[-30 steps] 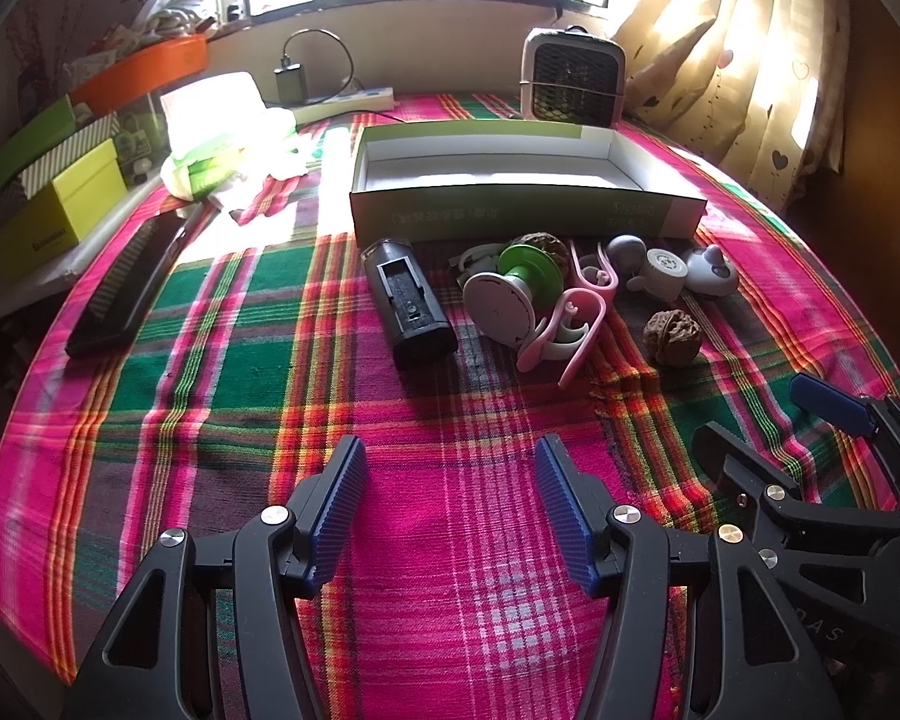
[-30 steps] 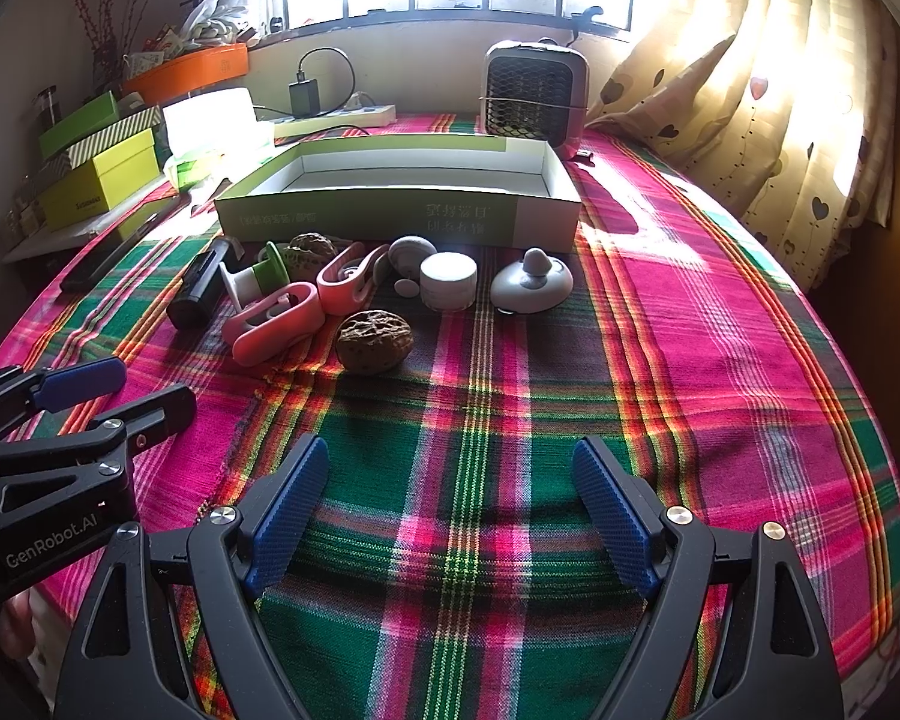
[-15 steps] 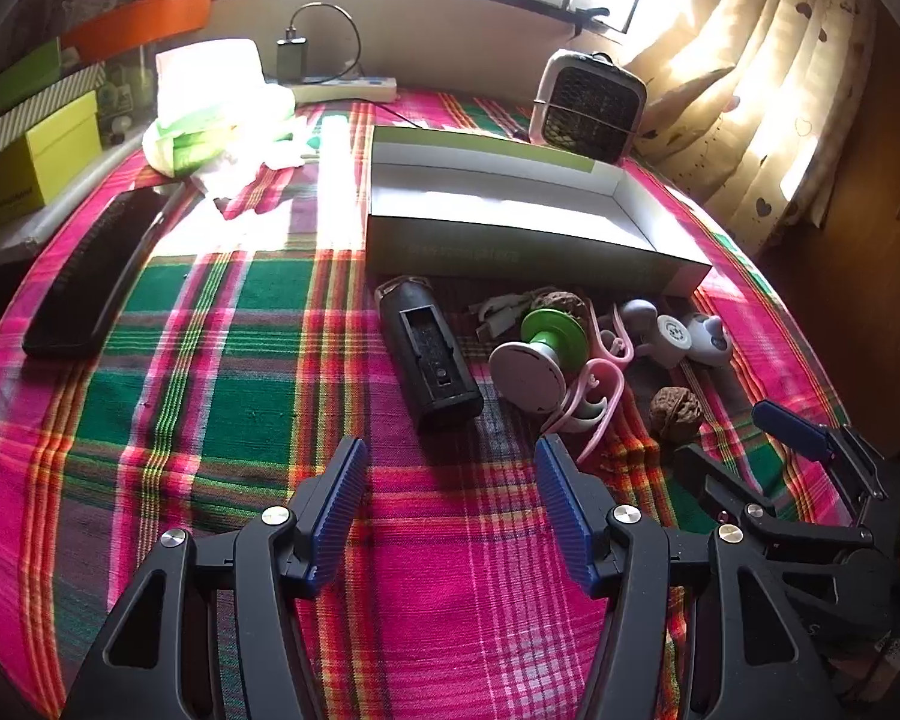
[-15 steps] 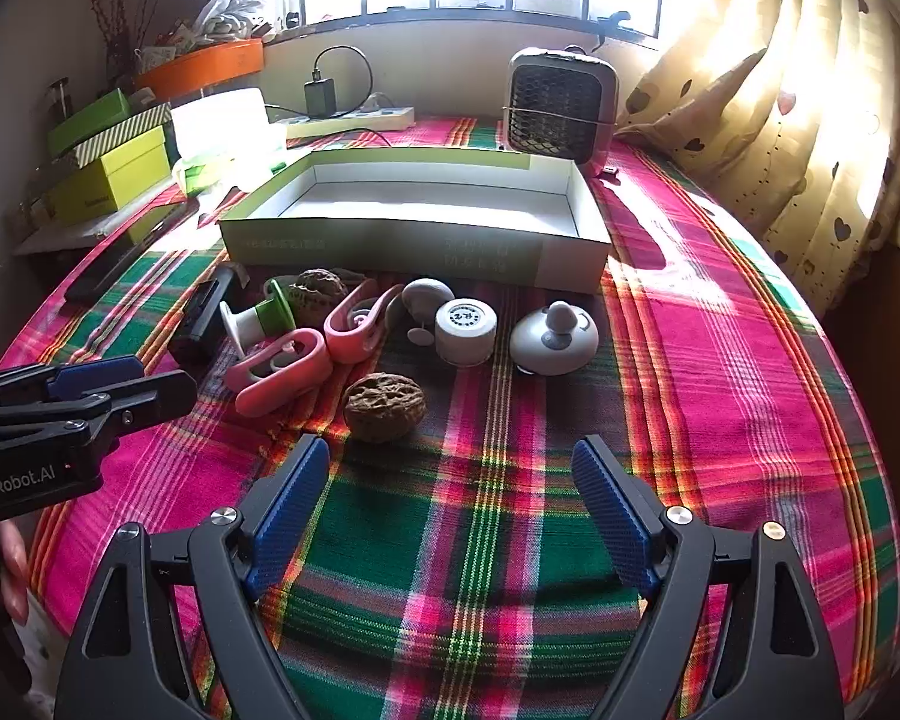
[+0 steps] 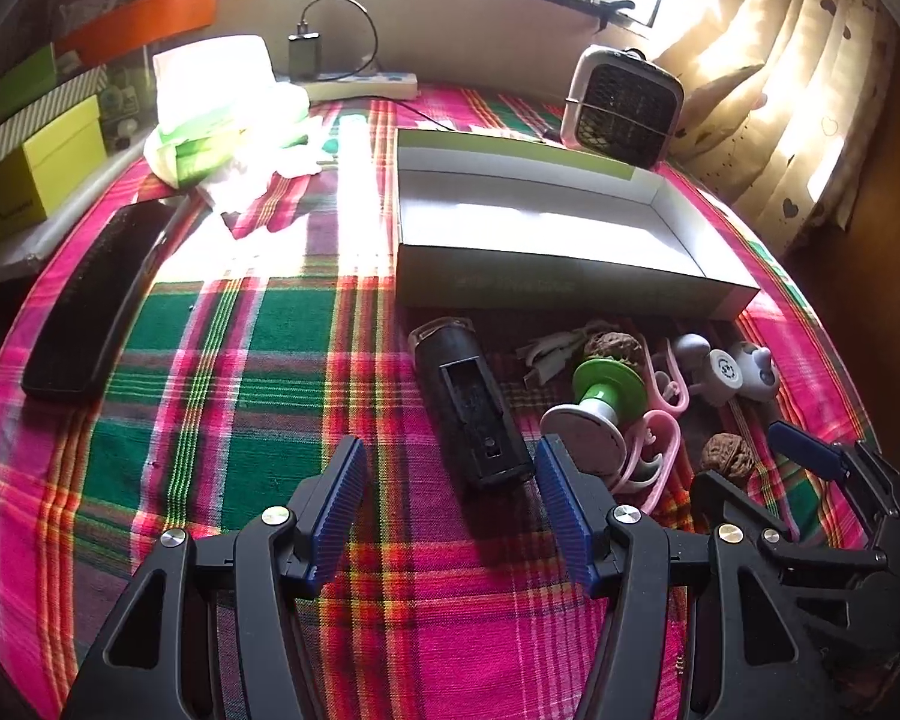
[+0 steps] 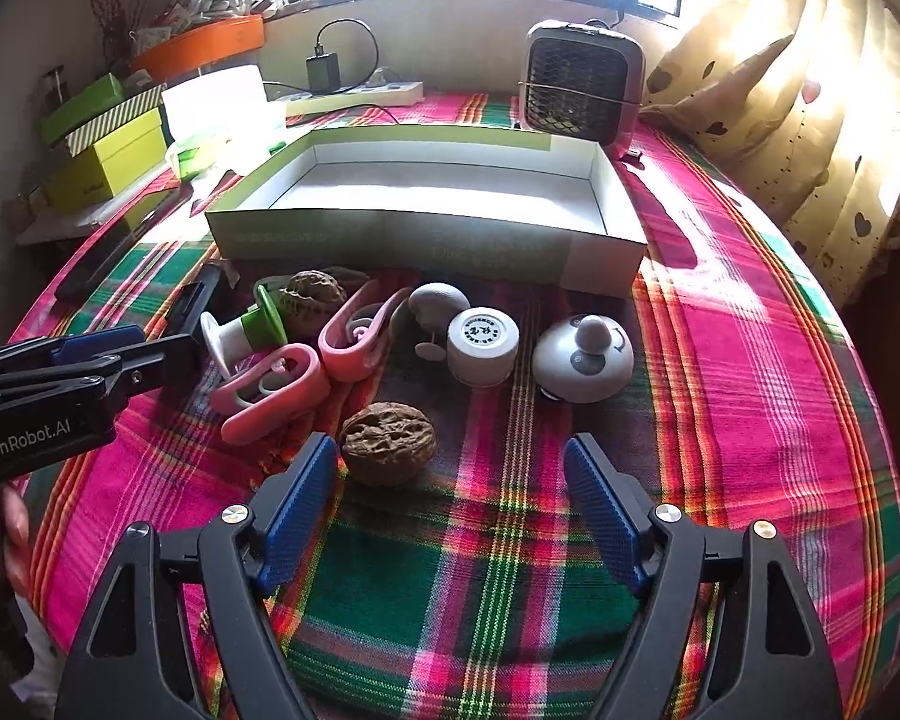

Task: Organize objects
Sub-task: 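Grasp the black rectangular device with the left tool while the right tool grasps the walnut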

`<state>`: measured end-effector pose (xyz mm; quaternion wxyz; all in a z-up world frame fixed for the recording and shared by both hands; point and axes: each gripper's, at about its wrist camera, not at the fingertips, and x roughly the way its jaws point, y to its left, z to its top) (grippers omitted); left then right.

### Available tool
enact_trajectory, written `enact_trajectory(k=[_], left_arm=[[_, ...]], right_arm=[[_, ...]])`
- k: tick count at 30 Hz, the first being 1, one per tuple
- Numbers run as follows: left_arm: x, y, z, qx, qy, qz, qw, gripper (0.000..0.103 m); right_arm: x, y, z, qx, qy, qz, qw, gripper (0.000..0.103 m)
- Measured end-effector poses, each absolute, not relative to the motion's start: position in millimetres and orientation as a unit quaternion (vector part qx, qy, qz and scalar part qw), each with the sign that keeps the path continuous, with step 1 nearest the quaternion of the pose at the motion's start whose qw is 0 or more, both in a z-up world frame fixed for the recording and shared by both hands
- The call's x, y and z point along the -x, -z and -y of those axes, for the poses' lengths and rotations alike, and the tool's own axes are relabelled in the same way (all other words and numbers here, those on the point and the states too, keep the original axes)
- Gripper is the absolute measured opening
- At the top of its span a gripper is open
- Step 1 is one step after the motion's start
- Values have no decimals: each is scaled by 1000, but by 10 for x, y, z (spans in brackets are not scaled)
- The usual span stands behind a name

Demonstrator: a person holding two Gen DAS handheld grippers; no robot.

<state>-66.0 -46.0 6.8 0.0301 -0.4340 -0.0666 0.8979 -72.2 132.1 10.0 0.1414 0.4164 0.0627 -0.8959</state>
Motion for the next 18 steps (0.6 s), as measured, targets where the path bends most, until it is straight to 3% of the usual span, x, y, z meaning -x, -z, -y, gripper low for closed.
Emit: enact_trajectory(k=[5,18], left_arm=[[738,-73,450,434,-898,58,27,57],[813,-70,466,432,-900,52,18,56]], right_arm=[[761,-86,-1288,-417,895,-68,143,78],[752,-96,-1268,-408,897,-71,156,60]])
